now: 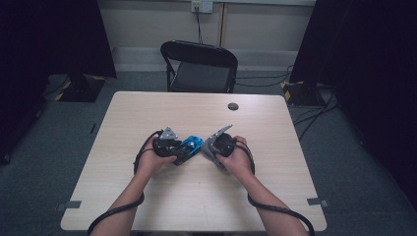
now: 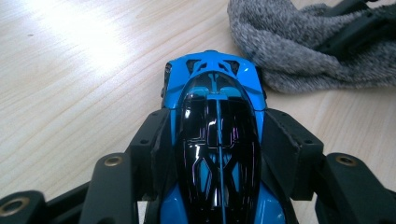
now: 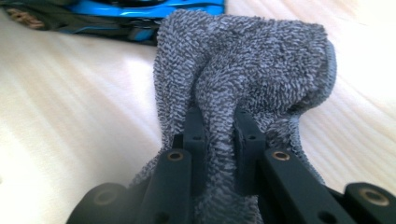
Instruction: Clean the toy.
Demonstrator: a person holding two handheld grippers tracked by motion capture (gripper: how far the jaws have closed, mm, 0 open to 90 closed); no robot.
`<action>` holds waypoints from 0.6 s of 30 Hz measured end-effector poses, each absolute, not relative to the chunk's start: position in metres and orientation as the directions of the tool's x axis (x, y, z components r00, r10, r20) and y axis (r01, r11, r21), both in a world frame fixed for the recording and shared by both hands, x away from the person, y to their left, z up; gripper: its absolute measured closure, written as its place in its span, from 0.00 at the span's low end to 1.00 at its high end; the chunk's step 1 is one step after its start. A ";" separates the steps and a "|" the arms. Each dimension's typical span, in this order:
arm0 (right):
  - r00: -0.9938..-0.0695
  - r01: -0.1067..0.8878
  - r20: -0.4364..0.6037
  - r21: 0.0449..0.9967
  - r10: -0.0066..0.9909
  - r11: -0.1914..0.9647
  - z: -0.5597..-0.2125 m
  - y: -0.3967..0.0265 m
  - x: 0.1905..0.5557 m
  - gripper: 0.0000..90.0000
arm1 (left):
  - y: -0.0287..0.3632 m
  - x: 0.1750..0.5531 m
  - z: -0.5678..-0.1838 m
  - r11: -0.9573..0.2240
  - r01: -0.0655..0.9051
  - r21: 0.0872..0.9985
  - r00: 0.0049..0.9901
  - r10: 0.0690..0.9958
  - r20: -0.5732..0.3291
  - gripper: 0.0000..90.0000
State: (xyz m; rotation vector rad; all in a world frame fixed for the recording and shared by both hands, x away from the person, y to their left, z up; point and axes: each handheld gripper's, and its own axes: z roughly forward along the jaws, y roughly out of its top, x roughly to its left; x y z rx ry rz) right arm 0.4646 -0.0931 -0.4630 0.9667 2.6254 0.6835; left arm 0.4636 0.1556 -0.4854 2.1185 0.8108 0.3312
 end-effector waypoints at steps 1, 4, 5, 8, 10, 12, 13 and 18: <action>-0.750 0.535 -0.081 0.510 0.657 0.673 -0.463 -0.091 0.463 0.88 | 0.155 0.463 -0.486 -0.447 0.439 0.779 0.757 0.652 -0.052 0.48; -0.765 0.518 -0.085 0.505 0.638 0.690 -0.464 -0.087 0.459 0.88 | 0.155 0.463 -0.486 -0.443 0.441 0.781 0.756 0.652 -0.057 0.48; -0.765 0.518 -0.085 0.505 0.638 0.690 -0.464 -0.087 0.459 0.88 | 0.155 0.463 -0.486 -0.443 0.441 0.781 0.756 0.652 -0.057 0.48; -0.774 0.507 -0.092 0.504 0.627 0.699 -0.464 -0.082 0.456 0.88 | 0.155 0.463 -0.486 -0.449 0.438 0.779 0.757 0.651 -0.050 0.48; -0.777 0.504 -0.089 0.505 0.623 0.701 -0.464 -0.081 0.455 0.88 | 0.155 0.463 -0.486 -0.445 0.442 0.779 0.756 0.653 -0.056 0.48; -0.782 0.499 -0.086 0.508 0.618 0.702 -0.464 -0.080 0.453 0.88 | 0.155 0.463 -0.486 -0.444 0.440 0.780 0.756 0.652 -0.056 0.48; -0.783 0.498 -0.083 0.511 0.616 0.701 -0.464 -0.080 0.453 0.88 | 0.155 0.463 -0.486 -0.443 0.441 0.781 0.756 0.652 -0.057 0.48; -0.792 0.490 -0.069 0.522 0.607 0.698 -0.465 -0.077 0.447 0.88 | 0.155 0.463 -0.486 -0.443 0.441 0.781 0.755 0.654 -0.056 0.48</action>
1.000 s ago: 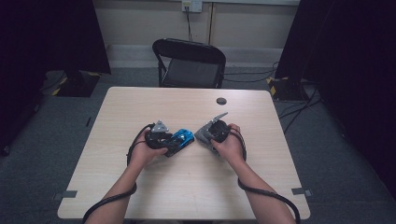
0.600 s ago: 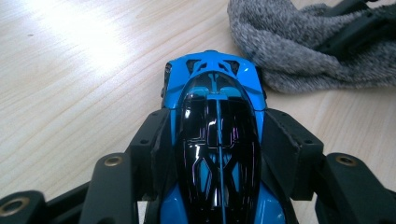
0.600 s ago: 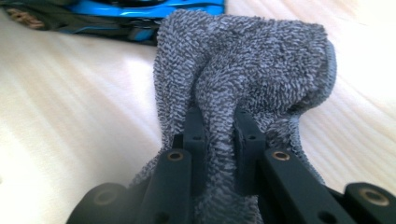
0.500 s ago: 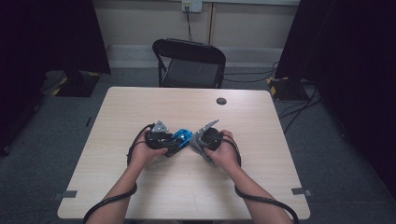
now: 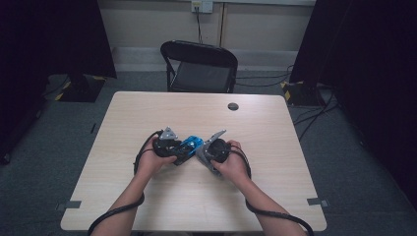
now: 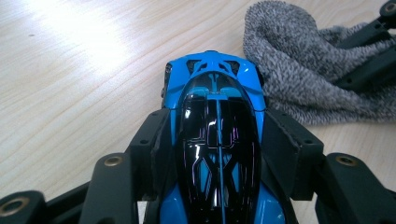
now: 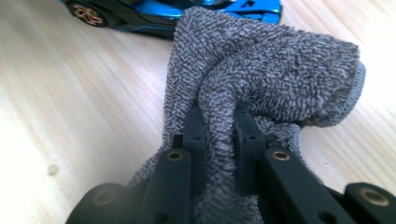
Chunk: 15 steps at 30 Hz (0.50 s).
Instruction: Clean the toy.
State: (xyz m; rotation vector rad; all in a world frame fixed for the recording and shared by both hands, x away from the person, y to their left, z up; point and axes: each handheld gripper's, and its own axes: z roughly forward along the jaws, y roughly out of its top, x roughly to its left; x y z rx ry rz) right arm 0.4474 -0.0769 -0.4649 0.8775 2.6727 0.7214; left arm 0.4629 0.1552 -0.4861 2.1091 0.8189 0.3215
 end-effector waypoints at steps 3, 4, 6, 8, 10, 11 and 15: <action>-0.801 0.479 -0.065 0.527 0.596 0.702 -0.465 -0.073 0.444 0.88 | 0.155 0.463 -0.486 -0.443 0.441 0.781 0.755 0.654 -0.055 0.48; -0.804 0.477 -0.060 0.529 0.592 0.702 -0.465 -0.072 0.443 0.87 | 0.155 0.463 -0.486 -0.443 0.441 0.781 0.755 0.654 -0.055 0.48; -0.807 0.475 -0.054 0.532 0.588 0.701 -0.465 -0.069 0.441 0.88 | 0.155 0.463 -0.486 -0.442 0.441 0.781 0.754 0.654 -0.055 0.48; -0.813 0.468 -0.049 0.536 0.580 0.702 -0.466 -0.066 0.439 0.87 | 0.155 0.463 -0.486 -0.443 0.441 0.781 0.755 0.654 -0.055 0.48; -0.818 0.461 -0.049 0.539 0.573 0.705 -0.466 -0.064 0.438 0.88 | 0.155 0.463 -0.486 -0.443 0.441 0.781 0.755 0.654 -0.055 0.48; -0.818 0.461 -0.049 0.539 0.573 0.705 -0.466 -0.064 0.438 0.88 | 0.155 0.463 -0.486 -0.443 0.441 0.781 0.755 0.654 -0.055 0.48; -0.831 0.450 -0.029 0.550 0.555 0.703 -0.468 -0.060 0.432 0.87 | 0.155 0.463 -0.486 -0.443 0.439 0.782 0.755 0.654 -0.054 0.48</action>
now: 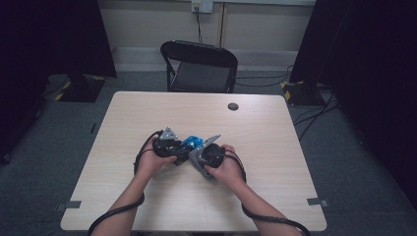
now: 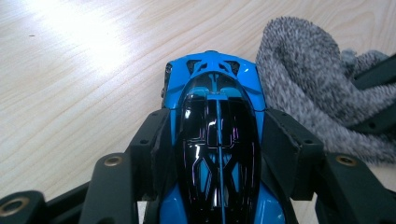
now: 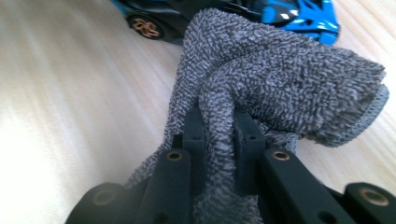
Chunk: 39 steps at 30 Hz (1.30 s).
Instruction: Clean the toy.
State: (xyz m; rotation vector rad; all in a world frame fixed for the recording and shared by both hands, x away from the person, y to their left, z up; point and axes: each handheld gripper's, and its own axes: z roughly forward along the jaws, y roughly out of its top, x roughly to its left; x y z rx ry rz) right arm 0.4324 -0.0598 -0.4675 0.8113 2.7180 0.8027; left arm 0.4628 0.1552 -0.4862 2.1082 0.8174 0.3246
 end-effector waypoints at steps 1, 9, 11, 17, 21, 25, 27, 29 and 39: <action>-0.832 0.451 -0.026 0.551 0.555 0.702 -0.467 -0.059 0.431 0.87 | 0.155 0.463 -0.486 -0.443 0.439 0.782 0.755 0.654 -0.054 0.48; -0.843 0.441 -0.015 0.553 0.538 0.707 -0.468 -0.053 0.426 0.87 | 0.155 0.463 -0.486 -0.445 0.433 0.784 0.754 0.655 -0.045 0.48; -0.847 0.439 -0.007 0.555 0.531 0.707 -0.468 -0.050 0.424 0.87 | 0.156 0.463 -0.486 -0.447 0.431 0.784 0.754 0.655 -0.041 0.48; -0.865 0.420 0.008 0.556 0.501 0.717 -0.468 -0.040 0.418 0.87 | 0.155 0.463 -0.486 -0.441 0.435 0.785 0.751 0.658 -0.046 0.48; -0.867 0.419 0.007 0.551 0.498 0.722 -0.468 -0.034 0.415 0.87 | 0.155 0.462 -0.486 -0.439 0.435 0.786 0.751 0.658 -0.049 0.48; -0.874 0.410 0.013 0.556 0.486 0.723 -0.468 -0.030 0.412 0.87 | 0.155 0.462 -0.487 -0.432 0.442 0.786 0.750 0.658 -0.060 0.48; -0.875 0.410 0.016 0.557 0.485 0.722 -0.468 -0.029 0.410 0.87 | 0.155 0.462 -0.487 -0.435 0.442 0.785 0.750 0.659 -0.057 0.48; -0.879 0.405 0.019 0.559 0.477 0.724 -0.468 -0.028 0.409 0.87 | 0.155 0.462 -0.486 -0.436 0.441 0.784 0.750 0.659 -0.056 0.48; -0.901 0.372 0.031 0.569 0.433 0.734 -0.469 -0.021 0.402 0.87 | 0.155 0.462 -0.486 -0.450 0.433 0.781 0.754 0.656 -0.040 0.48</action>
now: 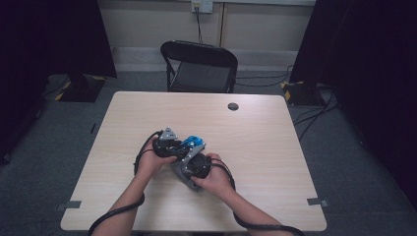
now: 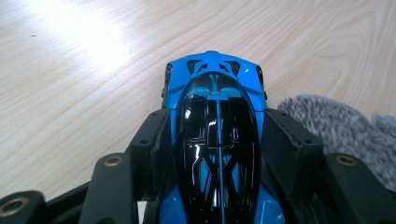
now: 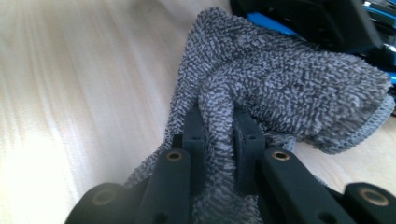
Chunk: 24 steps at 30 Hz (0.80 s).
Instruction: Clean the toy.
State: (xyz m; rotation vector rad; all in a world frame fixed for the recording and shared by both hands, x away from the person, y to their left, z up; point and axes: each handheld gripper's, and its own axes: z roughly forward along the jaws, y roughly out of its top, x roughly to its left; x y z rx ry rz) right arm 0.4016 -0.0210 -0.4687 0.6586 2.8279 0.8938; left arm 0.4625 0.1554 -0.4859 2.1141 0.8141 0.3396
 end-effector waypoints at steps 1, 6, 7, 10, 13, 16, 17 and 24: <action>-0.902 0.370 0.032 0.569 0.430 0.734 -0.469 -0.020 0.401 0.87 | 0.155 0.462 -0.486 -0.449 0.434 0.781 0.753 0.656 -0.041 0.48; -0.912 0.354 0.037 0.575 0.409 0.737 -0.468 -0.018 0.399 0.87 | 0.156 0.462 -0.486 -0.449 0.432 0.782 0.754 0.656 -0.041 0.48; -0.912 0.354 0.037 0.575 0.409 0.737 -0.468 -0.018 0.399 0.87 | 0.156 0.462 -0.486 -0.449 0.432 0.782 0.754 0.656 -0.040 0.48; -0.918 0.347 0.051 0.584 0.393 0.734 -0.468 -0.019 0.398 0.87 | 0.156 0.462 -0.486 -0.448 0.432 0.783 0.753 0.656 -0.039 0.48; -0.925 0.339 0.071 0.600 0.374 0.725 -0.467 -0.021 0.395 0.87 | 0.156 0.462 -0.487 -0.439 0.436 0.785 0.754 0.654 -0.053 0.48; -0.935 0.319 0.076 0.615 0.348 0.722 -0.465 -0.025 0.393 0.87 | 0.156 0.462 -0.487 -0.435 0.436 0.788 0.753 0.656 -0.054 0.48; -0.935 0.317 0.077 0.619 0.346 0.719 -0.464 -0.026 0.393 0.87 | 0.156 0.462 -0.487 -0.444 0.432 0.785 0.754 0.655 -0.044 0.48; -0.949 0.279 0.064 0.628 0.309 0.726 -0.464 -0.041 0.391 0.85 | 0.154 0.462 -0.487 -0.450 0.431 0.782 0.755 0.654 -0.039 0.47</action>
